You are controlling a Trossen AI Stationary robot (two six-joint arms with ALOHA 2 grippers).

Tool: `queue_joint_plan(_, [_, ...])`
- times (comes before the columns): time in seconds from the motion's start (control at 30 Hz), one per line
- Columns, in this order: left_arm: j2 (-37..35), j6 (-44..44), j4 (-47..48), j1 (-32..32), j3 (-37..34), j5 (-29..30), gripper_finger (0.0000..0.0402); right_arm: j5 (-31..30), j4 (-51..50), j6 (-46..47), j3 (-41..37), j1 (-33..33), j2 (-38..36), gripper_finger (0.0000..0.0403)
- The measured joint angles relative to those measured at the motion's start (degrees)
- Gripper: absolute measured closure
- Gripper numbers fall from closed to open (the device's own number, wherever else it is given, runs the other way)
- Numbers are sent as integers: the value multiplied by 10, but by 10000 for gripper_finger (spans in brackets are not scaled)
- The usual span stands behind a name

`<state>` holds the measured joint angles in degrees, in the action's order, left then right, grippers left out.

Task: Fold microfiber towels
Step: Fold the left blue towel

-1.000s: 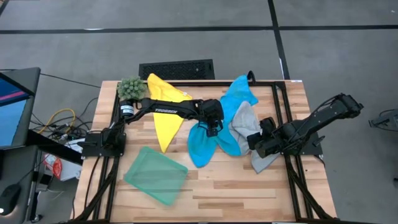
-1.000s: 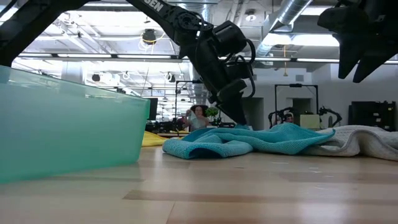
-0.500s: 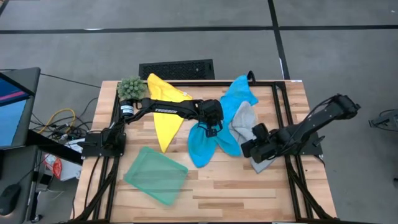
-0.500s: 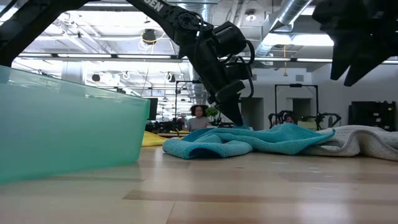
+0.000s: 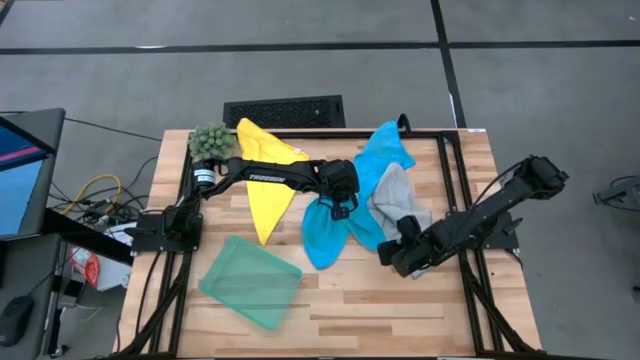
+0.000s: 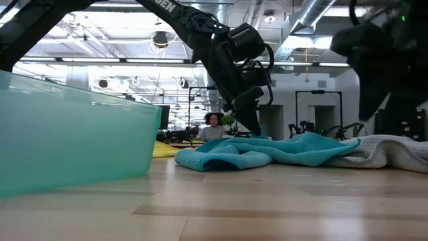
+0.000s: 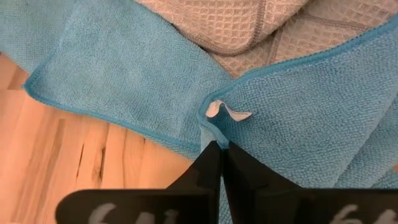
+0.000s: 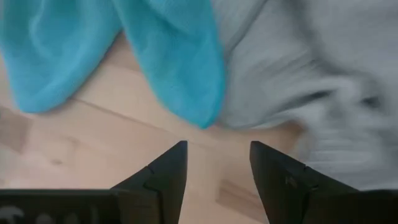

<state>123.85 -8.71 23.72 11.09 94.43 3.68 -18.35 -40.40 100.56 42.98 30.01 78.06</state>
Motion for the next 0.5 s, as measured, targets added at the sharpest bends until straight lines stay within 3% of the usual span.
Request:
queue_joint_plan(0.1, [0, 1, 5, 0, 0, 0, 399, -2, 75, 19, -47, 0, -8, 204])
queue_joint_plan(0.5, [0, 9, 25, 0, 0, 0, 399, -31, 109, 1, -78, -2, -10, 204])
